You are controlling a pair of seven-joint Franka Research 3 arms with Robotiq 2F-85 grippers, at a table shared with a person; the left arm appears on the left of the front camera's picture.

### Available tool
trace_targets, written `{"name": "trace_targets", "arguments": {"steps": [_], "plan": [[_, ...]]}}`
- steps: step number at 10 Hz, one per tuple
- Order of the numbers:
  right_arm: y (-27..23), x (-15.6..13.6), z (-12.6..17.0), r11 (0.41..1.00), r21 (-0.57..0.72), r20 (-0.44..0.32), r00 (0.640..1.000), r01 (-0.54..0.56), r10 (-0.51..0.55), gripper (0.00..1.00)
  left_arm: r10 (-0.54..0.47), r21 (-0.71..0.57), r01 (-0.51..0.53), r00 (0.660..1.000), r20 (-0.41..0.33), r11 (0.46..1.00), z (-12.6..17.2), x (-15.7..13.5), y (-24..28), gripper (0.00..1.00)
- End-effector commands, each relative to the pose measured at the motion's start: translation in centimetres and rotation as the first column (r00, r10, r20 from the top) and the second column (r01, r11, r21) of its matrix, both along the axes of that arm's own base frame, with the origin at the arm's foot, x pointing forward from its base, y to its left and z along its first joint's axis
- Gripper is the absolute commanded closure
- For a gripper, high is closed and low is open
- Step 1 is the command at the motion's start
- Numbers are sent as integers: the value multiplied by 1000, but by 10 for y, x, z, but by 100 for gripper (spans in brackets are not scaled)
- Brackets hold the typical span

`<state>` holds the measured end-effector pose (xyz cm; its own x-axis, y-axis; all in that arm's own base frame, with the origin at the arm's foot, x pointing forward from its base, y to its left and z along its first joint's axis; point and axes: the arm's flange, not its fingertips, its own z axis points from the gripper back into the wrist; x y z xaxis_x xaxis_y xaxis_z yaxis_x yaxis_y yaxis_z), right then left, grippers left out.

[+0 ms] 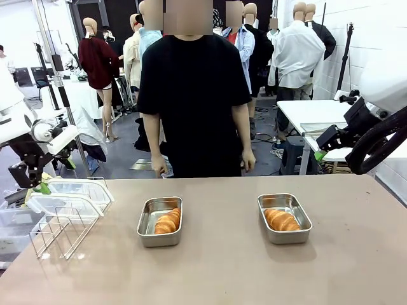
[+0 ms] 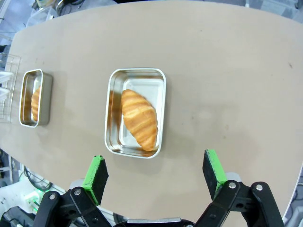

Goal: Place the bread in airtight containers.
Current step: Pick up one Airtight Container lid and hand it to the human.

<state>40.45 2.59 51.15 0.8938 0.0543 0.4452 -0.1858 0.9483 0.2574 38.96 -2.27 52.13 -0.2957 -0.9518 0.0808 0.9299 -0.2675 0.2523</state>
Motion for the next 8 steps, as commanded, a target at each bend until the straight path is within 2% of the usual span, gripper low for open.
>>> {"name": "trace_targets", "arguments": {"steps": [1,8], "plan": [[1,0,0,1000,1,2,1000,-1,1,0,-7,1,7,1000,9,1000,0,1,-1,0],[1,0,0,1000,1,2,1000,-1,1,0,-2,11,2,1000,3,1000,1,-1,-3,0]]}}
